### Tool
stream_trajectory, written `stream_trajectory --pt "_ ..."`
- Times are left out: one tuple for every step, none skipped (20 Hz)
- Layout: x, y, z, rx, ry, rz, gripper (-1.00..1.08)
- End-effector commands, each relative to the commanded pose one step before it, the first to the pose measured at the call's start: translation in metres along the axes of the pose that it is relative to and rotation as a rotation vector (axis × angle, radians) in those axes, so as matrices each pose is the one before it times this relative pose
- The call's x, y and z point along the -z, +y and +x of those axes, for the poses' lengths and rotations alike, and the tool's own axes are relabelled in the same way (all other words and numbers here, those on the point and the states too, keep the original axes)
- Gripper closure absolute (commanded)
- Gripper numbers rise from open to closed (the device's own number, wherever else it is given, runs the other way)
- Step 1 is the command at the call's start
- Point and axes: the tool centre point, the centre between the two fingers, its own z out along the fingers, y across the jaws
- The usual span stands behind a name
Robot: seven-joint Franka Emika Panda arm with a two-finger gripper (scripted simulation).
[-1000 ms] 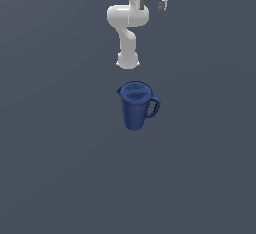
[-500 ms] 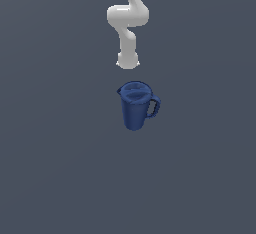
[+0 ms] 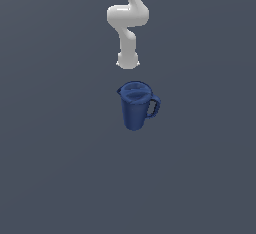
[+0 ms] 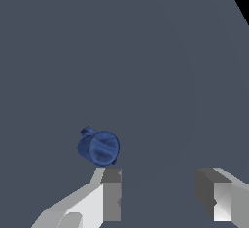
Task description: Pick up the object and move it to a goal position.
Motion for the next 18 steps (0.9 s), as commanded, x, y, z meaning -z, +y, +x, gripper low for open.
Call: stream_trajectory --pt "0.00550 -0.01615 0.00993 0.06083 -0.02448 -0.04816 -0.20" --pt "0.00075 -0.00674 0.00467 0.02507 -0.01258 -0.01763 -0.20" --pt "0.00003 -0.00683 0.00493 0.02538 -0.01389 -0.01690 -0.20" --pt "-0.00070 -0.00692 0.00520 0.02570 -0.01517 -0.01611 -0.20" --pt "-0.00144 -0.00699 0.00548 0.02600 -0.01640 -0.01524 -0.20" --pt "-0.00218 -0.00704 0.00576 0.02629 -0.01760 -0.01430 -0.20" --pt "-0.00292 -0.00708 0.00604 0.02658 -0.01875 -0.01329 -0.20" --pt "-0.00366 -0.00710 0.00632 0.02685 -0.01985 -0.01222 -0.20" --pt "-0.00440 -0.00710 0.00660 0.02712 -0.02089 -0.01107 -0.20" --pt "-0.00514 -0.00708 0.00688 0.02737 -0.02187 -0.00987 -0.20" --pt "-0.00588 -0.00705 0.00716 0.02763 -0.02280 -0.00861 -0.20" --pt "-0.00661 -0.00699 0.00744 0.02787 -0.02366 -0.00730 -0.20" --pt "-0.00734 -0.00692 0.00771 0.02810 -0.02445 -0.00593 -0.20" --pt "-0.00806 -0.00684 0.00798 0.02833 -0.02518 -0.00452 -0.20" --pt "-0.00877 -0.00673 0.00824 0.02854 -0.02583 -0.00306 -0.20" --pt "-0.00948 -0.00661 0.00850 0.02874 -0.02641 -0.00156 -0.20" --pt "-0.01017 -0.00647 0.00875 0.02894 -0.02690 -0.00003 -0.20" --pt "-0.01085 -0.00631 0.00900 0.02913 -0.02732 0.00153 -0.20"
